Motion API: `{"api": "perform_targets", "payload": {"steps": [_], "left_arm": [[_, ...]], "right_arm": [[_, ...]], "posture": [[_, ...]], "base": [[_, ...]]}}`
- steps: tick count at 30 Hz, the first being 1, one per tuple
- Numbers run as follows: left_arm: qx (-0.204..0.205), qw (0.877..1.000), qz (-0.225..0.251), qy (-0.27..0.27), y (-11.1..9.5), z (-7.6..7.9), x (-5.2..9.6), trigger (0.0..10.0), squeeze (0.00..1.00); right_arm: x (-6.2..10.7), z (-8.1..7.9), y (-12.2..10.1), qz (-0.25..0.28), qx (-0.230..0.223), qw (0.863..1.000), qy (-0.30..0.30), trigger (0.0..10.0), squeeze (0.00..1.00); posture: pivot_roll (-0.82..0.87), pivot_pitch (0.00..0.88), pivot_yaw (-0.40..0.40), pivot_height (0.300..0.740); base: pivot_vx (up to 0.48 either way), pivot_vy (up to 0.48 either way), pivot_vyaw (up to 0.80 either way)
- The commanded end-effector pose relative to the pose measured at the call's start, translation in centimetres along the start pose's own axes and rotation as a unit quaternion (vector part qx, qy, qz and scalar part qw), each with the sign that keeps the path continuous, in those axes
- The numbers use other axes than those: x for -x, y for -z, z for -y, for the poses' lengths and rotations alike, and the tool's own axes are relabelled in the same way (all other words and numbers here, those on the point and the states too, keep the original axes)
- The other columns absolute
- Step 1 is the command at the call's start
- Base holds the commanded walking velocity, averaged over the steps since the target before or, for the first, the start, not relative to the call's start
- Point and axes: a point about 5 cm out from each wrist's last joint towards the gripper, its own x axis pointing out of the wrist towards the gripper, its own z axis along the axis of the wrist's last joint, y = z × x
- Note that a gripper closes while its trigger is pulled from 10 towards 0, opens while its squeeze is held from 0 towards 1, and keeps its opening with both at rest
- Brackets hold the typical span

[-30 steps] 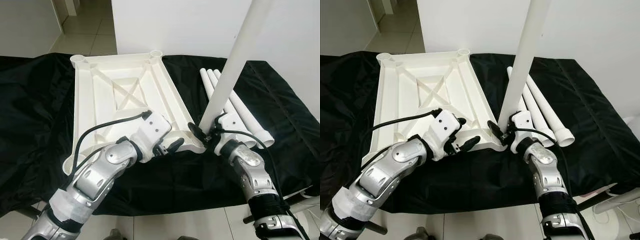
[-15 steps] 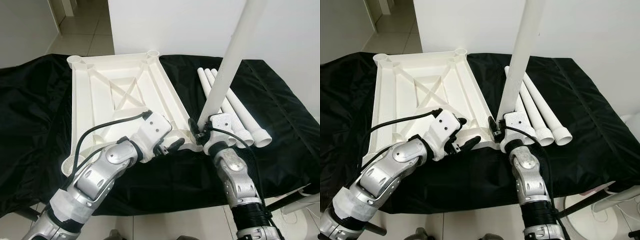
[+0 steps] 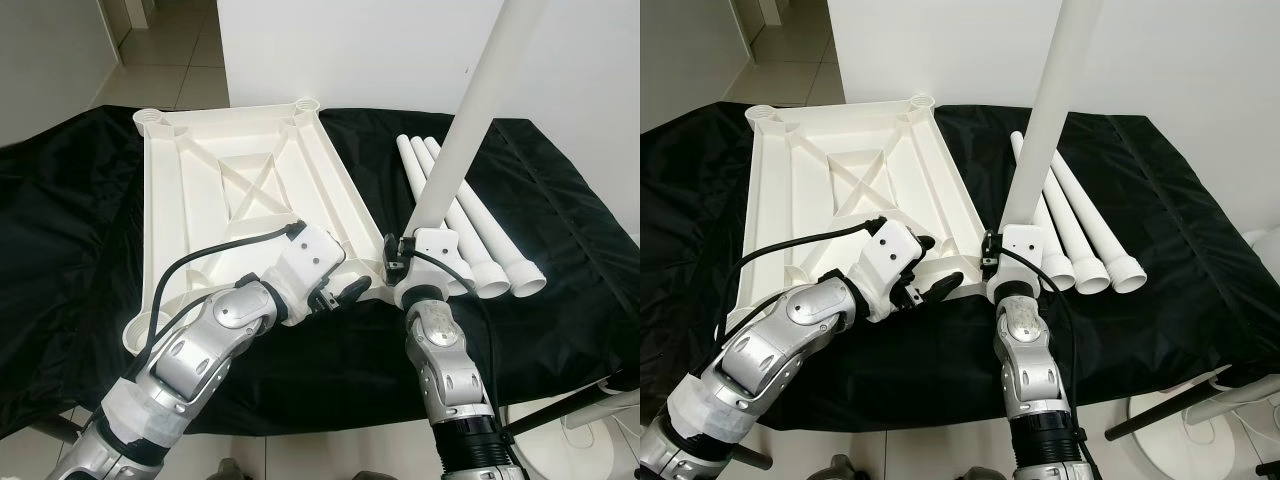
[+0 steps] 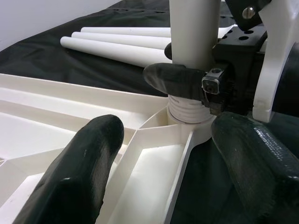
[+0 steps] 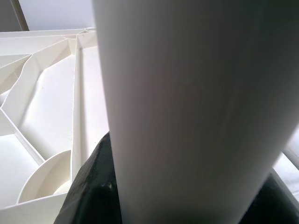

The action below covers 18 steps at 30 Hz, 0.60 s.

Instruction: Building children table

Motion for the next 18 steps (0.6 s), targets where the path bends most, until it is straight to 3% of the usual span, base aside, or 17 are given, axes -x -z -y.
{"api": "perform_targets", "payload": {"steps": [1, 2, 3, 4, 13, 14, 18], "left_arm": [[-0.004, 0.999, -0.005, 0.031, 0.3, 0.2, 0.0, 10.0, 0.00], [-0.004, 0.999, -0.005, 0.031, 0.3, 0.1, 0.0, 10.0, 0.00], [-0.005, 0.999, -0.005, 0.032, 0.3, 0.1, 0.0, 10.0, 0.00], [-0.005, 0.999, -0.005, 0.032, 0.3, 0.1, -0.1, 10.0, 0.00], [-0.007, 0.999, -0.004, 0.036, 0.3, 0.3, -0.1, 10.0, 0.00], [-0.007, 0.999, -0.004, 0.038, 0.3, 0.4, -0.1, 10.0, 0.00], [-0.006, 0.999, -0.004, 0.042, 0.4, 0.5, -0.1, 10.0, 0.00]], "right_arm": [[0.5, -0.7, 0.9, -0.026, -0.014, 1.000, 0.003, 10.0, 0.00], [0.5, -0.5, 0.7, -0.021, -0.014, 1.000, 0.003, 10.0, 0.00], [0.4, -0.3, 0.6, -0.017, -0.013, 1.000, 0.002, 10.0, 0.38], [0.4, -0.3, 0.4, -0.009, -0.014, 1.000, -0.006, 10.0, 1.00], [0.2, 1.5, -0.5, 0.024, 0.002, 0.997, -0.078, 10.0, 1.00], [0.2, 1.8, -0.3, 0.024, 0.013, 0.995, -0.098, 10.0, 0.00], [0.1, 2.2, 0.0, 0.022, 0.023, 0.992, -0.123, 10.0, 0.00]], "posture": [[-0.06, 0.000, -0.026, 0.740], [-0.07, 0.000, -0.026, 0.740], [-0.07, 0.000, -0.026, 0.740], [-0.07, 0.000, -0.025, 0.740], [-0.07, 0.000, -0.027, 0.740], [-0.07, 0.000, -0.027, 0.740], [-0.07, 0.000, -0.023, 0.740]], "base": [[0.000, 0.000, 0.00], [0.000, 0.000, 0.00], [0.000, 0.000, 0.00], [0.000, 0.000, 0.00], [0.000, 0.000, 0.00], [0.000, 0.000, 0.00], [0.000, 0.000, 0.00]]}}
